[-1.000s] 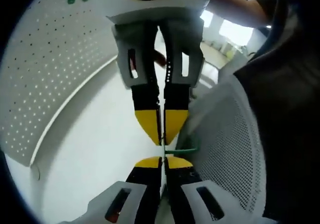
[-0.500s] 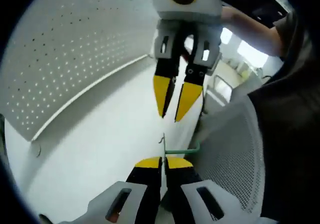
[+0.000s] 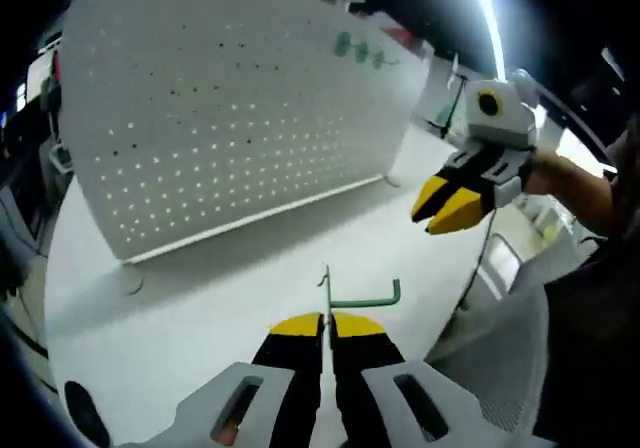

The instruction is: Insert the hook assembly into the mounting plate slot until the hook locks in place.

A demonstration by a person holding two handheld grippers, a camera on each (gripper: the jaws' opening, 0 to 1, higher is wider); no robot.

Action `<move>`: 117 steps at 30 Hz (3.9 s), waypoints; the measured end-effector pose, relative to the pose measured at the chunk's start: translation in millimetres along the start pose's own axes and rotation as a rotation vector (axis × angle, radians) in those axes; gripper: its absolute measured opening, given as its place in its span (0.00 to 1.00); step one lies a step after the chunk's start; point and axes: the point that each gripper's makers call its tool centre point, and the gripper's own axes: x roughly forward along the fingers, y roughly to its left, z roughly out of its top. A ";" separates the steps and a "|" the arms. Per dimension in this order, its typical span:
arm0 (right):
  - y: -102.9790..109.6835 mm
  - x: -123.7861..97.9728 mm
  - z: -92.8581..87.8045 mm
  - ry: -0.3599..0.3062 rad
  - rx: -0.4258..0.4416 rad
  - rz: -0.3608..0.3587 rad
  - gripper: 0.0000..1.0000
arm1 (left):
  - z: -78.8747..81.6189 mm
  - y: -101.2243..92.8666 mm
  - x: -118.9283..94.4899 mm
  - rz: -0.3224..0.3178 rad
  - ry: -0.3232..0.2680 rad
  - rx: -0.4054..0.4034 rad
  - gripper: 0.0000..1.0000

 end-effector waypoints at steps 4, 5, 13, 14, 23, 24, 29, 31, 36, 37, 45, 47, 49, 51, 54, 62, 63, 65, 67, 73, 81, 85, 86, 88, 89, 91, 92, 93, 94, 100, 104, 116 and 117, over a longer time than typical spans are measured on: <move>3.6 -0.4 1.3 -0.097 0.108 -0.030 0.08 | 12.3 1.6 0.1 0.033 -0.046 -0.003 0.02; 3.3 0.4 2.0 -0.117 0.125 -0.043 0.07 | 17.0 0.8 0.1 0.036 -0.068 -0.010 0.02; 23.9 16.2 23.6 -0.293 0.316 -0.013 0.10 | 36.0 -11.3 -0.8 0.047 -0.166 -0.046 0.02; 24.9 16.7 26.7 -0.311 0.330 -0.011 0.10 | 36.4 -12.4 -1.1 0.050 -0.171 -0.049 0.02; 25.4 27.3 34.2 -0.366 0.432 -0.013 0.11 | 45.2 -18.3 -3.0 0.080 -0.234 -0.065 0.02; 25.6 27.6 35.2 -0.371 0.436 -0.011 0.11 | 46.1 -18.9 -3.4 0.081 -0.238 -0.065 0.02; 26.2 30.3 43.1 -0.407 0.474 0.005 0.09 | 52.0 -23.3 -3.7 0.089 -0.265 -0.050 0.02; 27.1 30.9 45.0 -0.410 0.478 0.006 0.09 | 54.9 -23.3 -5.1 0.097 -0.283 -0.050 0.02; 28.9 34.7 48.0 -0.417 0.492 0.019 0.08 | 59.1 -24.8 -7.8 0.110 -0.303 -0.039 0.02; 29.7 35.7 47.9 -0.413 0.491 0.021 0.08 | 59.9 -24.9 -8.2 0.114 -0.306 -0.035 0.02; 31.7 35.9 49.7 -0.422 0.519 0.041 0.01 | 62.3 -26.2 -10.4 0.138 -0.304 0.021 0.02; 31.7 35.4 51.1 -0.430 0.531 0.047 0.01 | 64.1 -26.1 -11.7 0.147 -0.310 0.027 0.02; 32.1 35.5 51.8 -0.434 0.549 0.052 0.01 | 65.0 -25.3 -12.5 0.155 -0.312 0.034 0.02; 32.8 35.8 52.1 -0.433 0.560 0.058 0.01 | 65.2 -24.7 -13.8 0.163 -0.316 0.037 0.02; 35.9 36.3 52.9 -0.431 0.550 0.061 0.01 | 65.2 -24.6 -16.0 0.176 -0.322 0.048 0.02; 42.1 34.6 57.0 -0.426 0.512 0.062 0.00 | 67.3 -25.6 -21.2 0.187 -0.340 0.077 0.02; 42.7 34.4 57.7 -0.427 0.504 0.062 0.00 | 68.0 -25.7 -22.1 0.188 -0.345 0.080 0.03; 43.0 34.1 57.3 -0.422 0.499 0.058 0.00 | 67.7 -26.4 -22.5 0.183 -0.344 0.079 0.03; 43.4 33.0 57.0 -0.425 0.496 0.058 0.00 | 68.2 -27.8 -23.3 0.179 -0.341 0.089 0.03; 45.1 29.0 59.5 -0.420 0.405 0.026 0.00 | 70.5 -31.4 -23.2 0.163 -0.329 0.127 0.05; 40.2 24.1 59.1 -0.411 0.311 -0.014 0.00 | 72.9 -32.1 -24.8 0.130 -0.330 0.121 0.22; 38.8 21.8 61.1 -0.398 0.218 -0.044 0.00 | 70.9 -33.4 -22.4 0.101 -0.322 0.107 0.36; 37.9 21.5 61.0 -0.388 0.185 -0.058 0.00 | 70.1 -33.9 -21.7 0.097 -0.317 0.108 0.39; 37.7 20.7 62.3 -0.377 0.112 -0.080 0.00 | 68.3 -34.9 -20.6 0.086 -0.309 0.107 0.46; 37.5 20.5 62.5 -0.372 0.092 -0.087 0.00 | 68.0 -36.2 -20.0 0.073 -0.309 0.100 0.49; 36.6 19.8 63.5 -0.362 0.035 -0.104 0.00 | 67.8 -37.6 -19.3 0.056 -0.310 0.082 0.59; 36.4 19.0 64.5 -0.362 0.010 -0.113 0.00 | 68.2 -38.6 -19.3 0.050 -0.314 0.080 0.63; 36.3 18.5 64.6 -0.357 -0.009 -0.118 0.00 | 67.9 -39.8 -19.0 0.040 -0.313 0.075 0.68; 36.6 17.6 66.2 -0.361 -0.026 -0.123 0.00 | 67.1 -41.9 -18.4 0.026 -0.311 0.068 0.71; 32.8 13.8 70.7 -0.343 -0.158 -0.174 0.00 | 69.5 -53.9 -19.7 -0.029 -0.326 0.058 0.90; 32.0 11.9 73.5 -0.349 -0.173 -0.181 0.00 | 73.9 -62.8 -21.5 -0.071 -0.347 0.027 0.97; 25.7 1.0 83.1 -0.381 -0.221 -0.222 0.00 | 82.8 -76.6 -26.7 -0.122 -0.369 0.002 1.00; 25.1 -1.0 85.2 -0.389 -0.224 -0.227 0.00 | 83.3 -77.8 -27.1 -0.127 -0.370 0.002 1.00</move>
